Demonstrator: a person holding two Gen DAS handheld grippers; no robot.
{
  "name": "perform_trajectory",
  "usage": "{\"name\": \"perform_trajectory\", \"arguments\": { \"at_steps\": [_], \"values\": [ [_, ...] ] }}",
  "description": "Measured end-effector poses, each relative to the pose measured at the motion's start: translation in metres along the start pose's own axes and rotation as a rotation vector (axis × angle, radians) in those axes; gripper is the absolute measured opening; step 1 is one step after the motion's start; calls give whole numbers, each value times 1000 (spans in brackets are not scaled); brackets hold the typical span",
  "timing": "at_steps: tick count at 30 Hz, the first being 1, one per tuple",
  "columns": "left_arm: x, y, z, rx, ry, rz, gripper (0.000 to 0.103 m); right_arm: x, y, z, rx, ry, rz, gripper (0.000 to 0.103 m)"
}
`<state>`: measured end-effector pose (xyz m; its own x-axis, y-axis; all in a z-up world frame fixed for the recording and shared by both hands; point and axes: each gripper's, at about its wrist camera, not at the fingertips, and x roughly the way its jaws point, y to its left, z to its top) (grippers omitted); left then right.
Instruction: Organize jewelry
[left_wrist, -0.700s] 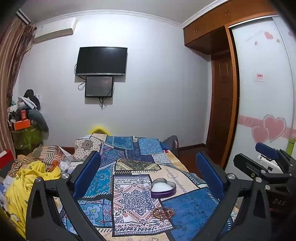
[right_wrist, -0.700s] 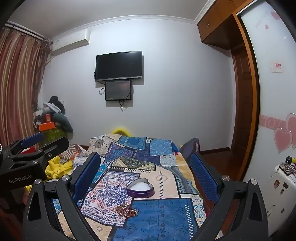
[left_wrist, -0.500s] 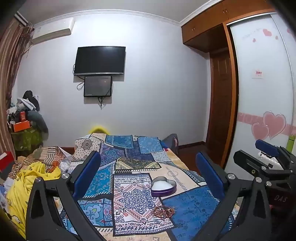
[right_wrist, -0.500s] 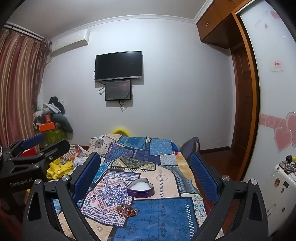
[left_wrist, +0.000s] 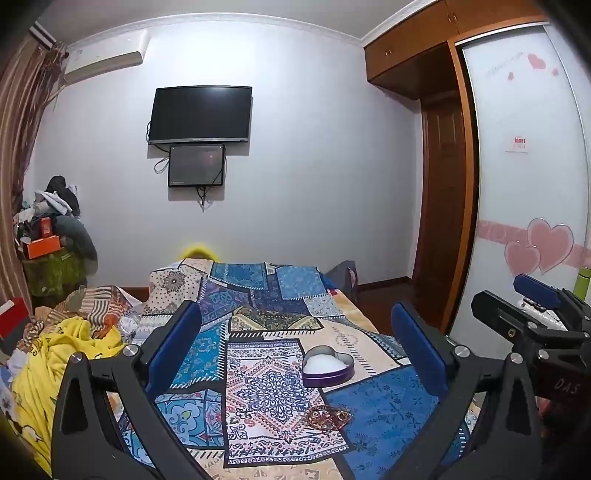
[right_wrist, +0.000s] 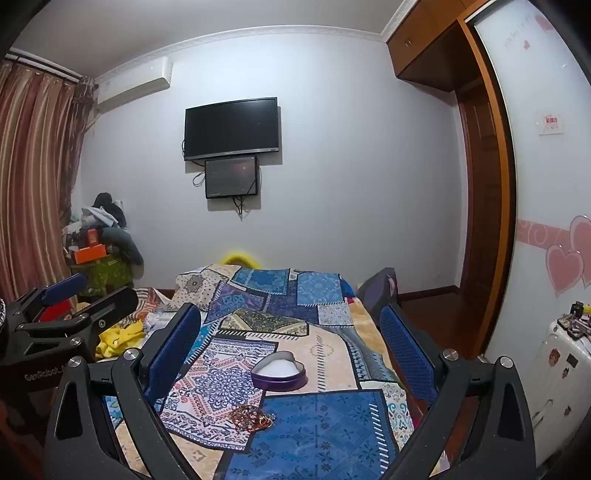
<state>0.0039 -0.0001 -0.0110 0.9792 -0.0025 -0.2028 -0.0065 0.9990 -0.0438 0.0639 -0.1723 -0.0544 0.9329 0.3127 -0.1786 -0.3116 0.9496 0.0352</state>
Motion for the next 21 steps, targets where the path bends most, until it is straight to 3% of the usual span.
{"name": "perform_trajectory", "arguments": {
  "at_steps": [21],
  "values": [
    [5,-1,0,-5,26,-9,103,0,-7,-3,16,8,3,97]
  ]
}}
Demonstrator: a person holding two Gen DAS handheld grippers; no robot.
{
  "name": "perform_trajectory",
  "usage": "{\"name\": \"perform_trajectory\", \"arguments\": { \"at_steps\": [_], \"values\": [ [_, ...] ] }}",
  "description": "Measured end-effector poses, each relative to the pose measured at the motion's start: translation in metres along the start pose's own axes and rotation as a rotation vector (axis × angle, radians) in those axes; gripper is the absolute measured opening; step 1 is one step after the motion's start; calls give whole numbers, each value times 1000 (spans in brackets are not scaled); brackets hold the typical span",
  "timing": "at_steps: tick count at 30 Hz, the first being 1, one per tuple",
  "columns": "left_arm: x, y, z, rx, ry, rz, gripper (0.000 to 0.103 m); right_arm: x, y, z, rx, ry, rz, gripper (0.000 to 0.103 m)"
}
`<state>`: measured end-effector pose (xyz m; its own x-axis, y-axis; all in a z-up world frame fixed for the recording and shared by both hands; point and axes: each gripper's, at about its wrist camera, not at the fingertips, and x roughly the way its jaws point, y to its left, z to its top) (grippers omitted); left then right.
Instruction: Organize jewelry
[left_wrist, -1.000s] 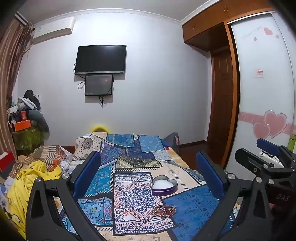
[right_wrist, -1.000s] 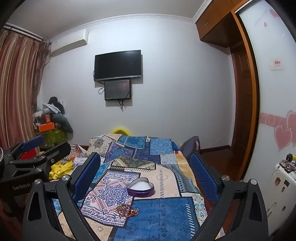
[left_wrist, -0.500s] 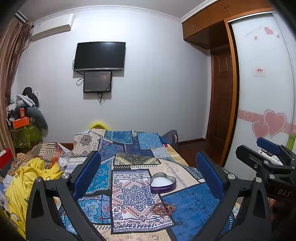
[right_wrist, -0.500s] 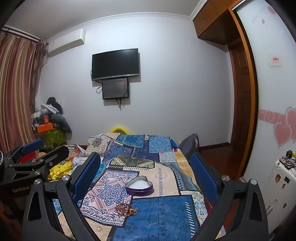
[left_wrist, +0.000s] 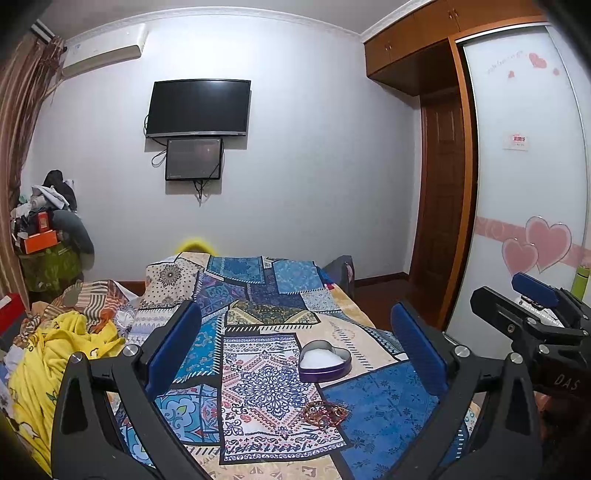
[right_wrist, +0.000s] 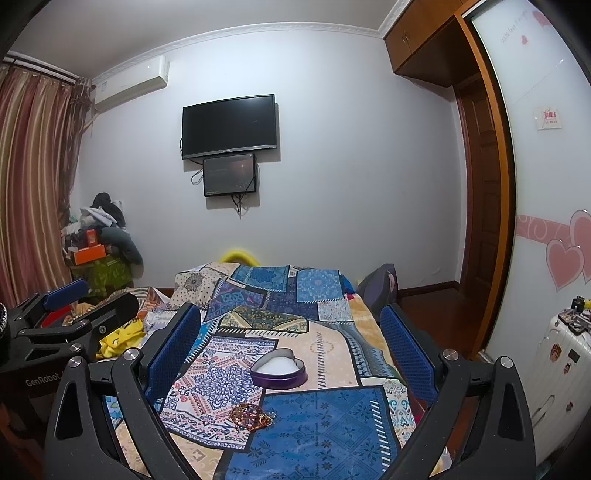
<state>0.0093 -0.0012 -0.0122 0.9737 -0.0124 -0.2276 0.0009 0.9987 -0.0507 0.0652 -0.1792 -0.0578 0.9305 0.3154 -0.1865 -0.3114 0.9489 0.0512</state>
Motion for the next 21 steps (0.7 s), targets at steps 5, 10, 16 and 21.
{"name": "perform_trajectory", "arguments": {
  "at_steps": [5,10,16,21],
  "values": [
    [2,2,0,-5,4,3,103,2,0,-1,0,3,-1,97],
    [5,5,-1,-8,14,3,103,2,2,-3,-4,6,-4,97],
    [7,6,-3,-13,21,3,103,4,3,-6,-11,20,-5,97],
    [10,8,-4,-16,31,0,103,5,4,-6,-11,26,-4,97]
  ]
}}
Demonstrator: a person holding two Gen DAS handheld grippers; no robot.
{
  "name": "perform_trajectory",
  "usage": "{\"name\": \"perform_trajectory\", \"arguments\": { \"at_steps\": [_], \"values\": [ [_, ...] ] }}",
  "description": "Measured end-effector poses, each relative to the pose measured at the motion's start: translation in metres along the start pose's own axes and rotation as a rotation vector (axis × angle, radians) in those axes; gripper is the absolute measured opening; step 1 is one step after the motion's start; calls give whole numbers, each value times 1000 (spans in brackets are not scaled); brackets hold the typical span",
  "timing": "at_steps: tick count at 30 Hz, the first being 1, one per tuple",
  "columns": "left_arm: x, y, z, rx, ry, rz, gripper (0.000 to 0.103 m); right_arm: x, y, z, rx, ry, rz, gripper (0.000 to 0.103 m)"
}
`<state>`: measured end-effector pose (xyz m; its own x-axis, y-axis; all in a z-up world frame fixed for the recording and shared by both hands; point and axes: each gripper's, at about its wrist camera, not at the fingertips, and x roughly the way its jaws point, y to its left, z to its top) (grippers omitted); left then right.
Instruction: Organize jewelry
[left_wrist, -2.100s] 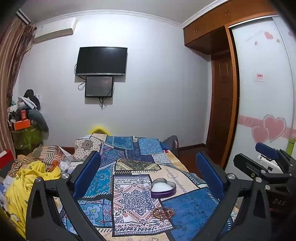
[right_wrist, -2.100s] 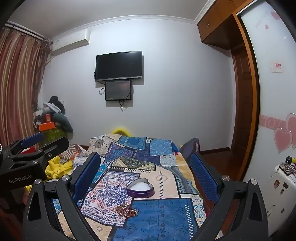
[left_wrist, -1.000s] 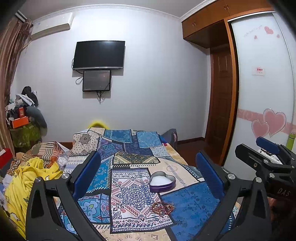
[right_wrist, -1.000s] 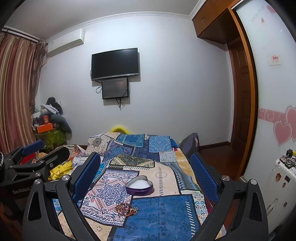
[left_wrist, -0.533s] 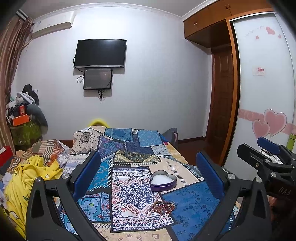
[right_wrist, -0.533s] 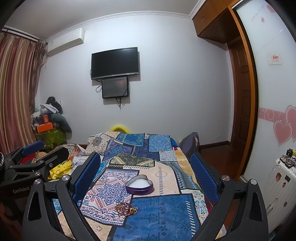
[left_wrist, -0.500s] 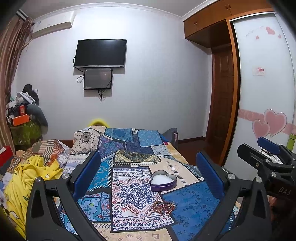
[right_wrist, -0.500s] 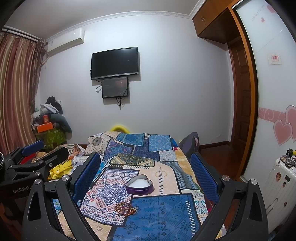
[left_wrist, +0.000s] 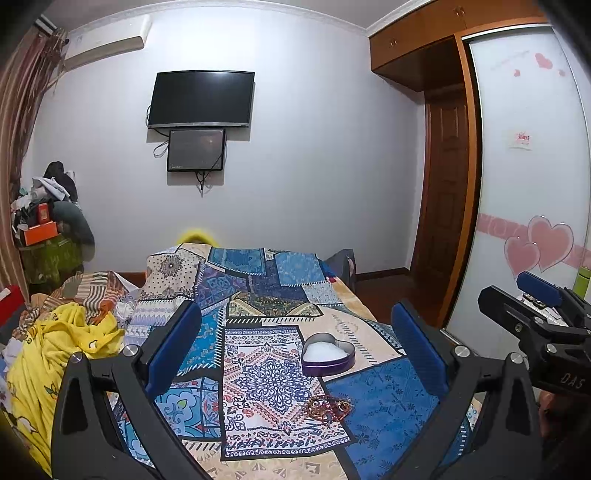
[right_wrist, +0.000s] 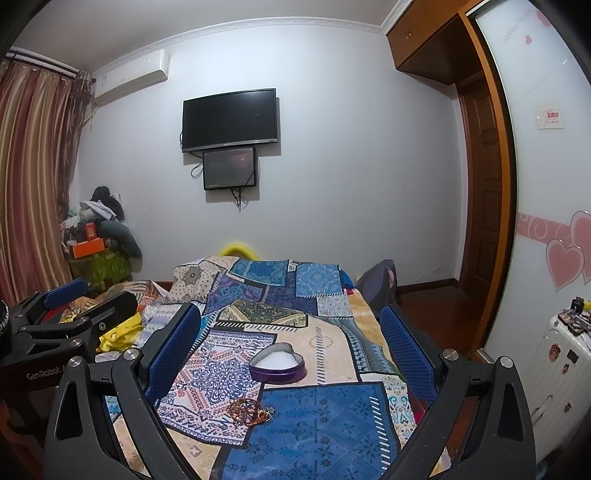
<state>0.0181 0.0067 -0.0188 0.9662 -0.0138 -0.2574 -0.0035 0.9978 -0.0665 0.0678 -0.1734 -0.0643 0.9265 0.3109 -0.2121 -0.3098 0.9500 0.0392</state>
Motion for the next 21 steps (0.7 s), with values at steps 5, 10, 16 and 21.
{"name": "perform_trajectory", "arguments": {
  "at_steps": [5,10,16,21],
  "values": [
    [3,3,-1,-4,6,-3,103,0,1,0,-3,4,0,97],
    [5,3,-1,-4,10,-5,103,2,2,1,-6,12,2,97],
    [9,2,-4,-6,17,-8,103,6,2,0,-7,24,1,97],
    [19,7,-8,-16,37,-9,103,14,2,-1,-9,46,2,97]
  ]
}}
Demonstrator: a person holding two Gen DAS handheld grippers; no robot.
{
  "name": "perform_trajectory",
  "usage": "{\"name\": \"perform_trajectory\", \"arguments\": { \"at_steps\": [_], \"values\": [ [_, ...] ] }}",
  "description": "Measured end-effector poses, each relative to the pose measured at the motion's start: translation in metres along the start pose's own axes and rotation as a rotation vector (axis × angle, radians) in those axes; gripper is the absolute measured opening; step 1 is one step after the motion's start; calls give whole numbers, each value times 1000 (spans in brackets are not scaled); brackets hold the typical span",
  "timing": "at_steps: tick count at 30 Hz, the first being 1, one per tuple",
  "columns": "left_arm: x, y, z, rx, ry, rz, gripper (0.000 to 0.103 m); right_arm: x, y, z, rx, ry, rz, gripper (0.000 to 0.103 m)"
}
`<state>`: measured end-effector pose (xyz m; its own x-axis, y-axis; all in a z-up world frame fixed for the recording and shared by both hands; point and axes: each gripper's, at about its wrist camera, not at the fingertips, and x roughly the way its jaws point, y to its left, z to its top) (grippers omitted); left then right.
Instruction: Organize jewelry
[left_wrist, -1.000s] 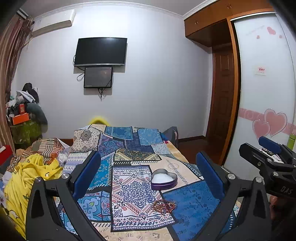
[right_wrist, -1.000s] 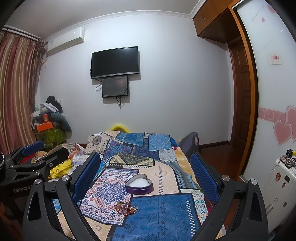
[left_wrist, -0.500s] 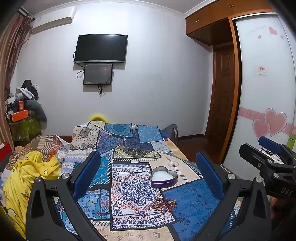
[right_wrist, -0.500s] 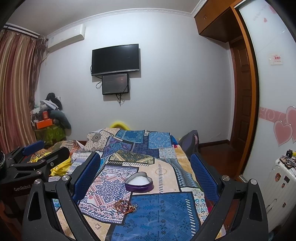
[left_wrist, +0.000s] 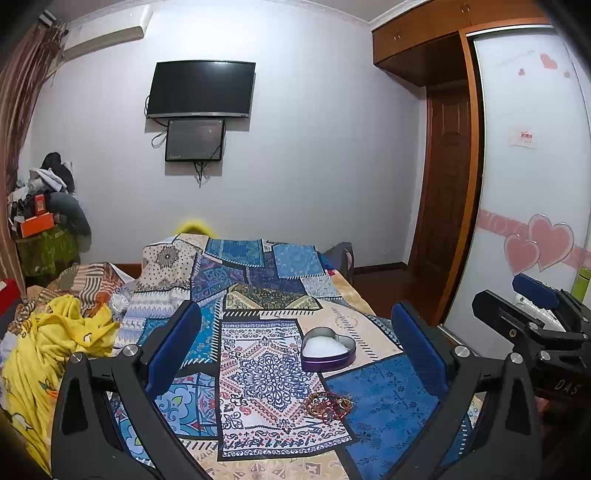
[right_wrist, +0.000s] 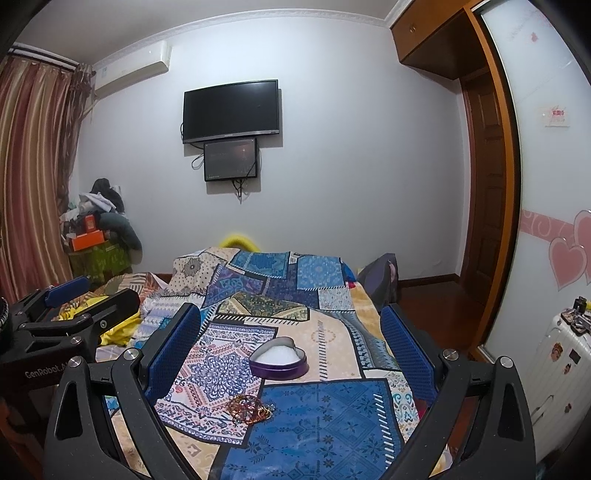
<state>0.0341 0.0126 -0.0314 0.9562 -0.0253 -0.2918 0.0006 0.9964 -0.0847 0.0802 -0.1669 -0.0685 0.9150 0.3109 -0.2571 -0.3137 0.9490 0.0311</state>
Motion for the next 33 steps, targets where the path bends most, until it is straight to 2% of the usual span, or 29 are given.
{"name": "perform_trajectory", "arguments": {
  "at_steps": [8,16,19,22,24,28,33],
  "values": [
    [30,11,-11,-37,81,3,103,25,-2,-12,-11,80,-7,97],
    [75,38,-34,-130,234,48,100,57,-9,-33,-25,189,-36,97],
    [91,44,-45,-156,296,69,93,68,-10,-40,-26,232,-28,97],
    [108,50,-56,-157,361,59,87,81,-13,-49,-23,272,-16,97],
    [118,52,-65,-153,397,47,83,87,-14,-55,-25,301,-9,92],
    [131,49,-77,-134,448,29,74,103,-18,-69,-33,377,12,76],
    [154,43,-95,-112,535,-11,59,118,-23,-85,-25,454,26,69]
  ]
}}
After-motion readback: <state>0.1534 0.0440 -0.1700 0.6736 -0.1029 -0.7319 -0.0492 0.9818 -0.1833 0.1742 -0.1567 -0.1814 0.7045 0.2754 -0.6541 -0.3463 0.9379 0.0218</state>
